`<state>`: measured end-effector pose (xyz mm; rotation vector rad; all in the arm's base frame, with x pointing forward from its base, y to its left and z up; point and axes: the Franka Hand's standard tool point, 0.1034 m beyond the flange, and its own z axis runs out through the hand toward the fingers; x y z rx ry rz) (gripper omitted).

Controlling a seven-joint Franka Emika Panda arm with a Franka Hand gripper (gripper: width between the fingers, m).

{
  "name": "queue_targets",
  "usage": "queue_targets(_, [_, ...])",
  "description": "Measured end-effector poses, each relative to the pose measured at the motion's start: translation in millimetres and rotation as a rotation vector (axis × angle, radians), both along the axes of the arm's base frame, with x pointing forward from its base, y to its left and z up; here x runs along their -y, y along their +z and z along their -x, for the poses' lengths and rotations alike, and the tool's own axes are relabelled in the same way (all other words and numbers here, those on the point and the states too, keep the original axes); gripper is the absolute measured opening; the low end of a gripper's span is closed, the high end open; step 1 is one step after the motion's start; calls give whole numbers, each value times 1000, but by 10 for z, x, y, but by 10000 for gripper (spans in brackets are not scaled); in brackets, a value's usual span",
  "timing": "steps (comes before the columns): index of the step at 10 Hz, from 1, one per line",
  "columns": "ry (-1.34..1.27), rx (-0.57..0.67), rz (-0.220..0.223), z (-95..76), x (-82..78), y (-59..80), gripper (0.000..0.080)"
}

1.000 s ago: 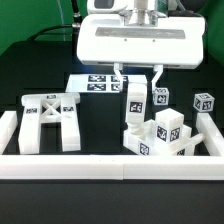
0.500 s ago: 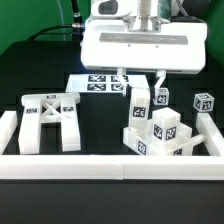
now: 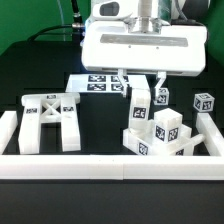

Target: Assemble chair

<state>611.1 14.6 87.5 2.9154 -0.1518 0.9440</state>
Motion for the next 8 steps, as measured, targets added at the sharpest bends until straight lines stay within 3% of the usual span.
queue_targets(7, [16, -21, 8, -19, 0, -15, 291])
queue_targets(8, [18, -21, 10, -19, 1, -16, 475])
